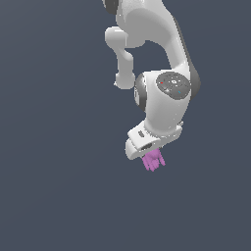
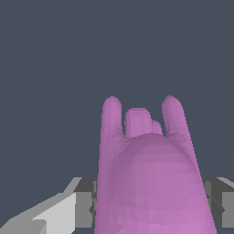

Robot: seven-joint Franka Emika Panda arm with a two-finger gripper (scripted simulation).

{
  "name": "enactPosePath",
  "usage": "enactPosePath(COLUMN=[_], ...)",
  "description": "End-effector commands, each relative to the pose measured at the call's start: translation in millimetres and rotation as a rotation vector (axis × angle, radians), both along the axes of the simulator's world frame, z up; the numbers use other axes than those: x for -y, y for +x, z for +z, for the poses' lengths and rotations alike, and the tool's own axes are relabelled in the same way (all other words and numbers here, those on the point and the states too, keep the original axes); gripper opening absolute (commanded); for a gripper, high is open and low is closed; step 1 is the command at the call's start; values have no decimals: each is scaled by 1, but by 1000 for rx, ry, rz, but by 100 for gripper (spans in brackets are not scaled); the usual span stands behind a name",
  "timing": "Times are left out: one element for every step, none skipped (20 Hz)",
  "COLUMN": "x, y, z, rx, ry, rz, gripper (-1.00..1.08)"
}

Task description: Pick up the object and move it to a goal position.

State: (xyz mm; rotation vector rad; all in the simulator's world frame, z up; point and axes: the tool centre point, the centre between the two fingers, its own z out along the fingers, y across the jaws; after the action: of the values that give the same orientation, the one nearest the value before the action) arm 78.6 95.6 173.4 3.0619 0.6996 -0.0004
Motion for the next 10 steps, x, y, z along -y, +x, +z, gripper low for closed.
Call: enactPosePath(x=[-25,-35,-45,-54,-63,-70,-77,-83,-88,-92], y=[-3,-4,-5,-6,-6,-7,-7,-7,-8,-8], z=[16,21,27,33,38,43,47,51,54,56], rx=[0,0,0,0,0,0,0,0,0,0], ry=[0,0,0,0,0,0,0,0,0,0], rz=[-1,-1,-1,-1,-1,-1,-1,-1,-1,-1], gripper=[-100,-100,-100,-100,-100,-100,-100,-100,-100,-100])
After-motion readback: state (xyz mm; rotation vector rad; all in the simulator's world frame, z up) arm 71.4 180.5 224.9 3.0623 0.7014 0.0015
